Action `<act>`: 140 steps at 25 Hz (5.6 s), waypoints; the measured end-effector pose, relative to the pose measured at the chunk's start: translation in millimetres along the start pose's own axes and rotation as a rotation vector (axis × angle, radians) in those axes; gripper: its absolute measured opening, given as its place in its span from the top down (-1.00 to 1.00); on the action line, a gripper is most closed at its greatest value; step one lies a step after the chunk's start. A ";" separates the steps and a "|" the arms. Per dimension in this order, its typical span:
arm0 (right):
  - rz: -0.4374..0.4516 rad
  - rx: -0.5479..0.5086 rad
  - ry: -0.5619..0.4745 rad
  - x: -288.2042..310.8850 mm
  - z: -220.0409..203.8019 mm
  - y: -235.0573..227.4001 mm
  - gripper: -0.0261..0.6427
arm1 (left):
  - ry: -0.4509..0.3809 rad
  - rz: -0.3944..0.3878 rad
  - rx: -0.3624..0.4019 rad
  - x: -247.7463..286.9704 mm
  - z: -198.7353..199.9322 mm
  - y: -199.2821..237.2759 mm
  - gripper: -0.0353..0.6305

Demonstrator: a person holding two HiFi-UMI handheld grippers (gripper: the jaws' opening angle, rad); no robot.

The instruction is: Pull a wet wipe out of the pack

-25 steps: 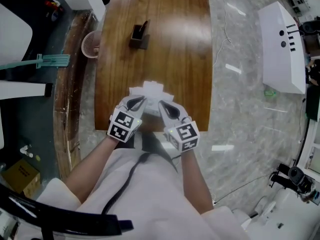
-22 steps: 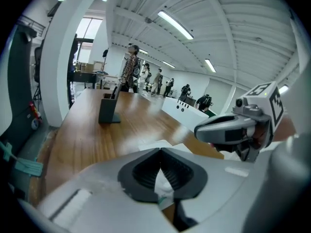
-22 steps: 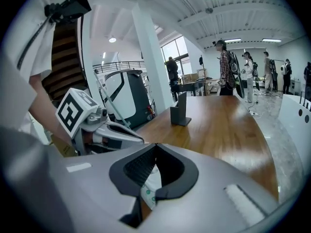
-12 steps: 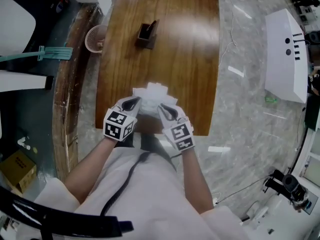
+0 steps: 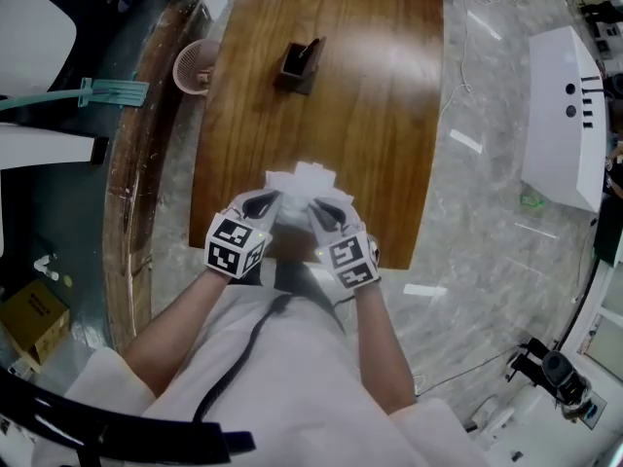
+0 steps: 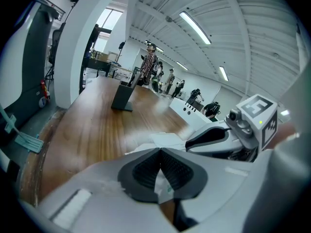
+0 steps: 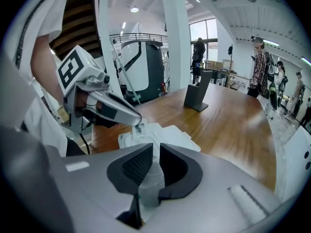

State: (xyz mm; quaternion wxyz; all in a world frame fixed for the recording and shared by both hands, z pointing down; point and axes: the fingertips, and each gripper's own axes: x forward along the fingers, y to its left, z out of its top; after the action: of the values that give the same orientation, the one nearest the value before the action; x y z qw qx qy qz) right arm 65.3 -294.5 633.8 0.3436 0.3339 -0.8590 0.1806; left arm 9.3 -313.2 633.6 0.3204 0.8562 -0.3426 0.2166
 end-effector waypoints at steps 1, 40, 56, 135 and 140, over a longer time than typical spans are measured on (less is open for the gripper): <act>0.004 -0.005 0.009 0.8 -1.0 0.3 0.78 | 0.000 -0.001 0.002 0.0 0.5 0.1 0.88; -0.028 0.035 -0.034 -27.0 -0.6 -6.2 0.89 | -0.028 -0.044 0.061 -8.7 14.4 -17.2 0.72; -0.094 0.044 -0.094 -54.1 -3.4 -10.0 0.89 | -0.054 -0.022 0.142 -28.5 19.2 -41.8 0.65; -0.337 0.049 -0.714 -251.3 155.8 -7.7 0.90 | -0.492 -0.020 0.274 -143.1 174.1 -103.5 0.88; -0.336 0.053 -0.720 -250.7 156.4 -11.6 0.90 | -0.488 -0.016 0.271 -140.1 174.8 -101.2 0.88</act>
State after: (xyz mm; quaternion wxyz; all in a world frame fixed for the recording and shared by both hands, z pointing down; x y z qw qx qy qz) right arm 135.5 -274.5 347.3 0.0367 0.5203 -0.8531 0.0152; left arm 15.2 -315.6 387.9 0.1127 0.9207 -0.3708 0.0455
